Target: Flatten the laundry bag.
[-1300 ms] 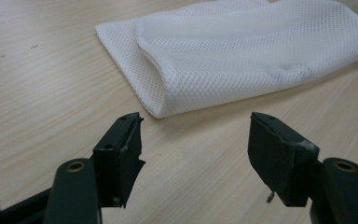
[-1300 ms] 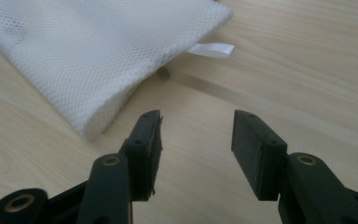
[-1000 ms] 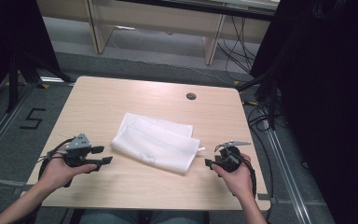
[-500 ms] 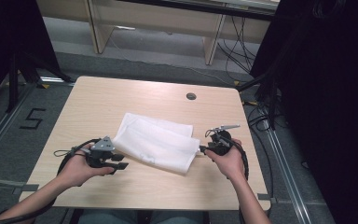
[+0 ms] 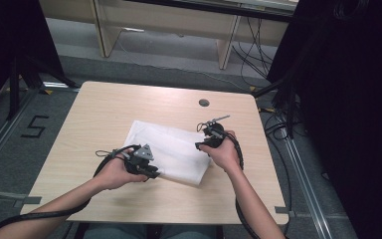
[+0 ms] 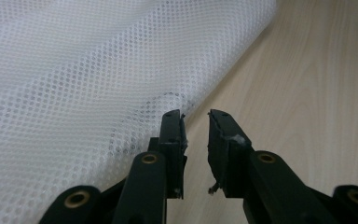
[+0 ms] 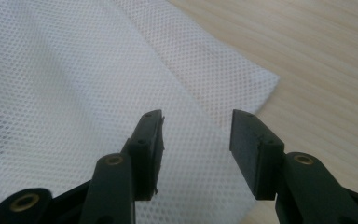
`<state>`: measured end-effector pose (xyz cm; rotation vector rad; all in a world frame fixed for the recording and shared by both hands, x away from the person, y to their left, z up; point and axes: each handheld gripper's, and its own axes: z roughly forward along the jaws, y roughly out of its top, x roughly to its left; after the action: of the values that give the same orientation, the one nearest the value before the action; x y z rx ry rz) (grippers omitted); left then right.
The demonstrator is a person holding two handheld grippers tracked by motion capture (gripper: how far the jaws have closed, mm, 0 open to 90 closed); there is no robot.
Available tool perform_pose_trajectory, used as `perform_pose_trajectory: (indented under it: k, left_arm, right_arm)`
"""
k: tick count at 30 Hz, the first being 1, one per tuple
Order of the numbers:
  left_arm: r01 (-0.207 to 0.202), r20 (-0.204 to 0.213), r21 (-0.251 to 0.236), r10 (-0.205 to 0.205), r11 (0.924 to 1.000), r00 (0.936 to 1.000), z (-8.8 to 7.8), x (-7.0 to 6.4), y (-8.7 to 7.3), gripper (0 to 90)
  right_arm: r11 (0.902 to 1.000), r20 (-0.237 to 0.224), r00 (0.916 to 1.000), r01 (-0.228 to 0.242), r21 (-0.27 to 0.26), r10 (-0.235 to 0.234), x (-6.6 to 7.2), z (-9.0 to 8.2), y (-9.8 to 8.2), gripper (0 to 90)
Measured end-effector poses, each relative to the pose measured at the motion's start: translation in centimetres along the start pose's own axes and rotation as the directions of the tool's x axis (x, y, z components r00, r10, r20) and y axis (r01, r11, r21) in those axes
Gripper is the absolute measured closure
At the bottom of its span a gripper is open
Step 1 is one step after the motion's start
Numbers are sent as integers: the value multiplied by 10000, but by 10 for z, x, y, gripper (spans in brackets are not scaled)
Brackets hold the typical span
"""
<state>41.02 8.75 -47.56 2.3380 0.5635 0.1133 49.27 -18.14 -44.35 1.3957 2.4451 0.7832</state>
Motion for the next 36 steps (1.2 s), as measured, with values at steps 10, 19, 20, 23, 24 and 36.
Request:
perform_pose_trajectory:
  k: [10, 19, 20, 23, 24, 36]
  left_arm:
    - [28, 195, 302, -34, 9995, 9998, 22, 4, 11, 805]
    - [34, 174, 594, -45, 9982, 9998, 36, 9, 18, 804]
    - [46, 161, 567, -55, 9984, 9999, 37, 9, 19, 804]
    - [116, 137, 583, -124, 9982, 9998, 40, 9, 20, 807]
    - [163, 139, 602, -172, 9981, 9998, 42, 9, 19, 808]
    - [685, 154, 478, -693, 9965, 9975, 47, 12, 17, 830]
  right_arm:
    - [9966, 18, 9993, 374, 734, -376, 3, 42, 18, 486]
    - [9889, -30, 9968, 799, 1256, -801, 5, 62, 20, 553]
    - [9864, -52, 9936, 1124, 1196, -1126, 5, 62, 21, 601]
    - [9798, -199, 9893, 1458, 1369, -1444, 10, 62, 22, 743]
    - [9764, -282, 9858, 1676, 1359, -1653, 12, 63, 23, 793]
    - [9727, -336, 9760, 2174, 819, -2153, 24, 38, 32, 895]
